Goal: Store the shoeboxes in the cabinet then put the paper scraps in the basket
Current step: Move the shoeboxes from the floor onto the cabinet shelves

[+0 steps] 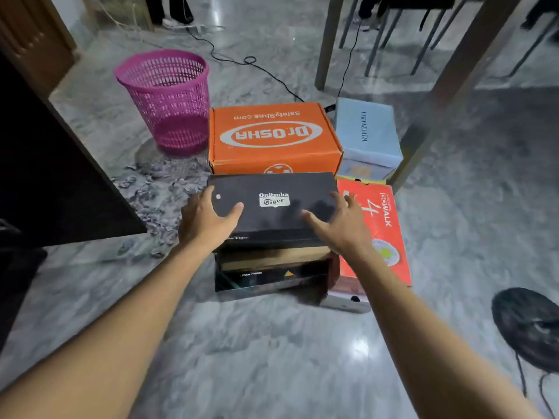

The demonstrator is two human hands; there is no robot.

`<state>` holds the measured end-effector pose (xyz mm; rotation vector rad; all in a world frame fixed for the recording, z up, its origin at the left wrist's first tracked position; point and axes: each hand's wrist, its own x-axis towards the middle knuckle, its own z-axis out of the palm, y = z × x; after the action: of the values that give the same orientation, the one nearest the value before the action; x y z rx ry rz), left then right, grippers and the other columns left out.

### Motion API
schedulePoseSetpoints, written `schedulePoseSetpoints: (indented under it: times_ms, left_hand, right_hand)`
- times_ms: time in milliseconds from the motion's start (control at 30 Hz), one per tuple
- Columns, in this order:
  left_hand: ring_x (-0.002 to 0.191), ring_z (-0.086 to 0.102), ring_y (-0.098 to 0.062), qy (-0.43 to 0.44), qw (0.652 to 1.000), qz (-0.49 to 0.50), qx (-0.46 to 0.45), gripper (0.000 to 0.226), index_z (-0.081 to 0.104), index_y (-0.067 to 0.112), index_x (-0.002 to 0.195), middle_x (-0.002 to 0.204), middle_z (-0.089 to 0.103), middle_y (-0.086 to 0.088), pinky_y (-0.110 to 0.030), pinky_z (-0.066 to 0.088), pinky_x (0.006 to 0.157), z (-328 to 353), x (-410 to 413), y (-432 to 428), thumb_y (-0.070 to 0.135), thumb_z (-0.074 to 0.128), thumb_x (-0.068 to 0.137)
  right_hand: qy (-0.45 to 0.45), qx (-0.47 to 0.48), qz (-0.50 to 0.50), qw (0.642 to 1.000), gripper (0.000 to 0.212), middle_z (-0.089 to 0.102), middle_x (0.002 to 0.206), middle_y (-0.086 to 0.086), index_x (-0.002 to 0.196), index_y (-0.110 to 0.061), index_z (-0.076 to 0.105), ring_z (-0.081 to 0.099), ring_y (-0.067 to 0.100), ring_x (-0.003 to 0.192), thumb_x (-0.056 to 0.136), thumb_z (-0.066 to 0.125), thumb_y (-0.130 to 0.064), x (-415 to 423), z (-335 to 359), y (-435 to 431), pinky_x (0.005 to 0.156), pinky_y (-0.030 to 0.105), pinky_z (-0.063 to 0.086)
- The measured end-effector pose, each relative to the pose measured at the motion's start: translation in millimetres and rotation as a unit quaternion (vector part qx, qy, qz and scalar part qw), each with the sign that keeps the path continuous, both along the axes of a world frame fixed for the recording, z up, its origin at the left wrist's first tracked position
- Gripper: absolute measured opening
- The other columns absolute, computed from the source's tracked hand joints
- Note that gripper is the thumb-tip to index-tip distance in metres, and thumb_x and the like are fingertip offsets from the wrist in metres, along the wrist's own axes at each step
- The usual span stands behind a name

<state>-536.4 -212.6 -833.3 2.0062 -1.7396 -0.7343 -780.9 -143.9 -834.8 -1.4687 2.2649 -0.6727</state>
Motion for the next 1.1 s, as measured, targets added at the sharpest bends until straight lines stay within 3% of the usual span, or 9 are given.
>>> schedulePoseSetpoints:
  times_ms: [133,267,400,467,567,767,900,1033,1100]
  left_hand:
    - [0.136,0.039,-0.029,0.027,0.998,0.029,-0.051,0.087,0.027,0.028,0.149,0.15,0.037,-0.003,-0.047,0.037,0.108,-53,2,-4,0.067,0.059,0.078]
    - [0.12,0.052,-0.017,0.155,0.985,0.037,-0.072,0.075,0.035,0.026,0.146,0.132,0.052,0.009,-0.027,0.038,0.09,-76,11,3,0.051,0.067,0.084]
    - [0.112,0.054,-0.015,0.203,0.978,0.045,-0.005,0.064,0.047,0.029,0.137,0.125,0.057,0.011,-0.029,0.04,0.089,-81,25,10,0.058,0.066,0.082]
    - [0.109,0.059,-0.019,0.211,0.976,0.053,0.017,0.06,0.056,0.028,0.125,0.123,0.063,0.006,-0.032,0.047,0.092,-82,28,12,0.063,0.065,0.078]
    - [0.104,0.062,-0.018,0.224,0.973,0.058,0.011,0.06,0.058,0.034,0.121,0.116,0.065,0.008,-0.039,0.053,0.092,-83,38,22,0.068,0.064,0.072]
    - [0.1,0.058,-0.012,0.197,0.972,0.124,-0.031,0.044,0.06,0.035,0.118,0.108,0.063,0.014,-0.027,0.041,0.081,-65,95,63,0.058,0.064,0.081]
    - [0.096,0.057,-0.01,0.191,0.956,0.196,-0.102,0.043,0.058,0.036,0.119,0.106,0.063,0.016,-0.026,0.041,0.081,-41,152,89,0.056,0.064,0.082]
    - [0.087,0.059,0.001,0.219,0.923,0.276,-0.157,0.04,0.058,0.035,0.119,0.098,0.063,0.022,-0.022,0.042,0.081,-33,205,124,0.051,0.066,0.084]
    - [0.091,0.062,-0.002,0.233,0.902,0.321,-0.172,0.042,0.058,0.034,0.12,0.099,0.065,0.021,-0.024,0.046,0.085,-30,229,140,0.051,0.067,0.082]
  right_hand:
    - [-0.001,-0.063,-0.037,0.997,0.1,0.037,0.146,0.01,0.146,-0.025,0.032,0.038,0.029,0.136,0.069,0.054,-0.085,-8,-54,-9,0.107,0.048,0.041]
    - [-0.078,-0.131,-0.036,0.988,0.098,0.044,0.138,0.004,0.142,-0.021,0.035,0.044,0.021,0.129,0.067,0.071,-0.073,-10,-79,-10,0.106,0.042,0.044]
    - [-0.191,-0.171,-0.026,0.966,0.085,0.058,0.122,-0.004,0.129,-0.019,0.048,0.058,0.011,0.112,0.062,0.087,-0.053,-13,-80,-2,0.086,0.02,0.051]
    - [-0.187,-0.167,-0.008,0.968,0.085,0.058,0.123,-0.005,0.131,-0.018,0.047,0.057,0.01,0.111,0.062,0.09,-0.045,-15,-81,3,0.083,0.014,0.048]
    - [-0.174,-0.175,0.008,0.969,0.09,0.055,0.125,-0.005,0.133,-0.018,0.045,0.055,0.012,0.113,0.06,0.091,-0.041,-7,-80,10,0.094,0.025,0.048]
    - [-0.131,-0.184,0.053,0.973,0.101,0.054,0.135,-0.004,0.142,-0.021,0.039,0.052,0.013,0.121,0.06,0.087,-0.055,43,-60,13,0.1,0.024,0.041]
    - [-0.143,-0.163,0.129,0.967,0.093,0.055,0.133,0.001,0.145,-0.016,0.037,0.051,0.019,0.124,0.07,0.085,-0.044,107,-34,0,0.085,0.009,0.031]
    - [-0.2,-0.144,0.22,0.944,0.108,0.052,0.141,0.001,0.146,-0.019,0.035,0.052,0.015,0.122,0.058,0.089,-0.05,179,-23,-27,0.1,0.029,0.043]
    - [-0.223,-0.118,0.26,0.932,0.12,0.05,0.142,0.003,0.146,-0.02,0.033,0.052,0.019,0.125,0.048,0.087,-0.06,214,-16,-35,0.105,0.041,0.046]
